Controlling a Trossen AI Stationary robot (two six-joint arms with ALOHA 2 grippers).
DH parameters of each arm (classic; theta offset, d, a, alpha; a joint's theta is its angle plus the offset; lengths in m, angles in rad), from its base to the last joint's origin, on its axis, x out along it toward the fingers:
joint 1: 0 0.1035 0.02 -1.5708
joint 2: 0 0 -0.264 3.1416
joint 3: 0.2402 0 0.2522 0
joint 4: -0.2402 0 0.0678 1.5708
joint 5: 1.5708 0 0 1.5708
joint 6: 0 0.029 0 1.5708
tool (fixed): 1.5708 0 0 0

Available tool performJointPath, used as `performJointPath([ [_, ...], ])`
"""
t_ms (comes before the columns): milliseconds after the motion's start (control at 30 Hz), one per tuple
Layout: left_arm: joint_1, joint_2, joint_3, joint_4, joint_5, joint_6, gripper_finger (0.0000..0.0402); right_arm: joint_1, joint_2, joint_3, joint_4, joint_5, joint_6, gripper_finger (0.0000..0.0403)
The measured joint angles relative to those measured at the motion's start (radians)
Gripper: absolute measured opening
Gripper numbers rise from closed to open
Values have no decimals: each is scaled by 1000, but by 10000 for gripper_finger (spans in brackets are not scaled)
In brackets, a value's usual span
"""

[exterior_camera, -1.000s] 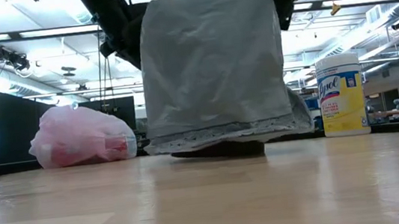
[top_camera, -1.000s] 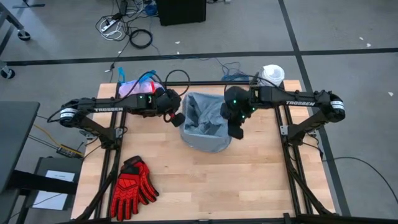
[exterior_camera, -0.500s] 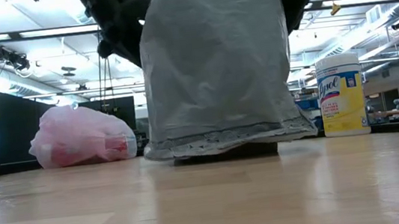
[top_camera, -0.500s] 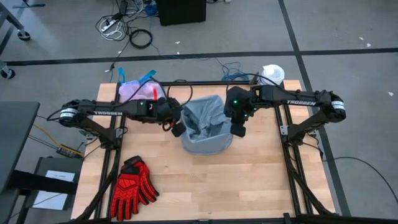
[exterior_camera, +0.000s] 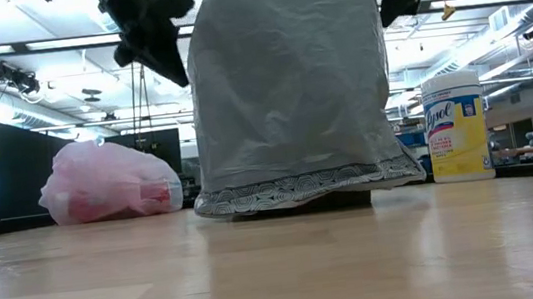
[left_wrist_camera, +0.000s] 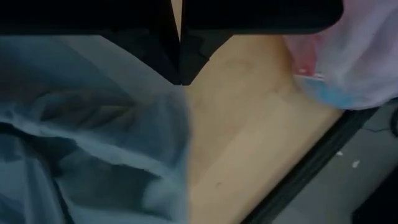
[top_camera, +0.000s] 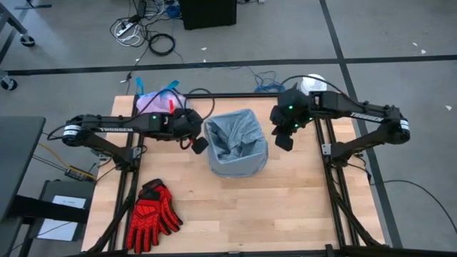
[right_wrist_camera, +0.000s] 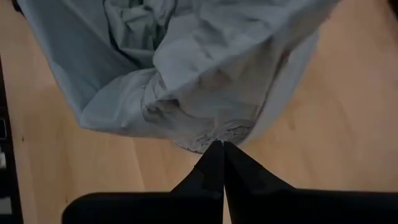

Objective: Place trash/remove bag and relplace
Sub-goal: Return to Home Position

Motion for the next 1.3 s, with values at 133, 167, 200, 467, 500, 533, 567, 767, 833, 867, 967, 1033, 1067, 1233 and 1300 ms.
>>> performJointPath([
  [133,10,-51,0,-16,-29,1,12,-23,-49,0,-1,10,-5,0],
  [167,11,-68,0,-10,-33,0,12,-25,-64,0,1,15,-17,0],
  [200,12,-87,0,3,-35,-3,12,-26,-80,0,4,26,-28,0],
  [467,0,-272,0,253,-19,103,12,-25,-271,0,140,80,-101,0],
  [500,-1,-295,0,288,-16,126,12,-25,-304,0,157,89,-115,0],
  [533,-1,-320,1,313,-15,146,12,-28,-341,0,171,101,-121,0],
  [567,-1,-343,1,318,-15,166,12,-31,-376,0,180,107,-122,0],
  [767,0,-416,2,340,38,238,12,-54,-574,-22,185,123,-55,0],
  [833,0,-416,-7,337,77,245,12,-55,-643,-55,186,149,-6,0],
  [867,-1,-416,-13,339,92,250,12,-55,-678,-76,188,164,12,0],
  [967,-1,-418,-52,344,116,256,12,-56,-773,-153,203,185,68,0],
  [1033,0,-424,-90,345,119,254,12,-56,-833,-212,231,183,89,0],
  [1067,-1,-427,-111,357,120,249,12,-56,-860,-242,244,184,96,0],
  [1233,0,-498,-267,481,151,226,12,-56,-982,-410,316,208,98,0],
  [1300,4,-551,-337,503,146,211,12,-56,-1024,-475,384,183,98,0],
])
